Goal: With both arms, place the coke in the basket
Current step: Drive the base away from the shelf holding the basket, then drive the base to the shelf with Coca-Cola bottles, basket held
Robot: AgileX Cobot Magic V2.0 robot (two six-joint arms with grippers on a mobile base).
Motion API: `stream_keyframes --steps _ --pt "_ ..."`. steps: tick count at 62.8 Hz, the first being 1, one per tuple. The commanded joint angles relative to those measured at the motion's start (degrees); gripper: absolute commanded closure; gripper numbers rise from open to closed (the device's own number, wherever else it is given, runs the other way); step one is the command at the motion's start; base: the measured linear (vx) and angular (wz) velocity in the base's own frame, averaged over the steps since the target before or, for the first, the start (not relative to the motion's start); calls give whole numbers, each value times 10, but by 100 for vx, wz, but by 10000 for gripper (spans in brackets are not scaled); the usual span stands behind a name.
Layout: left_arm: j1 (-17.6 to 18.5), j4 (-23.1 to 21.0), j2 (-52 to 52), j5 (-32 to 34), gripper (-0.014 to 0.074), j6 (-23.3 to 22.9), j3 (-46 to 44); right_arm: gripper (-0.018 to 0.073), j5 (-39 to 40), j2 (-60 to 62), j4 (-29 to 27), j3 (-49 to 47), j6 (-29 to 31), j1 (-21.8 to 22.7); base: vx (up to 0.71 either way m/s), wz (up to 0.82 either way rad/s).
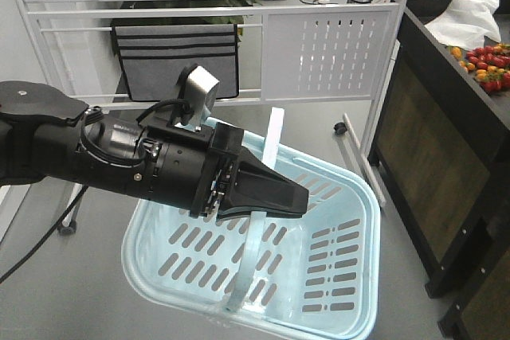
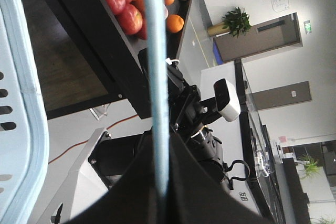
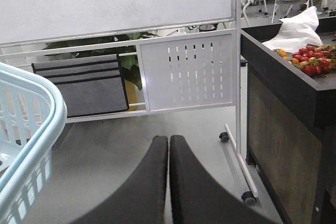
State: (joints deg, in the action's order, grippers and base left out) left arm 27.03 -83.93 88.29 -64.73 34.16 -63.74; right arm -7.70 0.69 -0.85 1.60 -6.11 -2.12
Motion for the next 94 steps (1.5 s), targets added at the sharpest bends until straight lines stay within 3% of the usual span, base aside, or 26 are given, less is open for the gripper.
stream_keyframes --steps 1,54,94 --pt "2 -47 -26 -18 604 8 -13 564 43 9 2 9 5 -1 27 3" --pt "2 -47 -26 -18 604 8 -13 564 43 9 2 9 5 -1 26 10" --pt "2 -47 -26 -18 604 8 -13 564 43 9 2 9 5 -1 20 45"
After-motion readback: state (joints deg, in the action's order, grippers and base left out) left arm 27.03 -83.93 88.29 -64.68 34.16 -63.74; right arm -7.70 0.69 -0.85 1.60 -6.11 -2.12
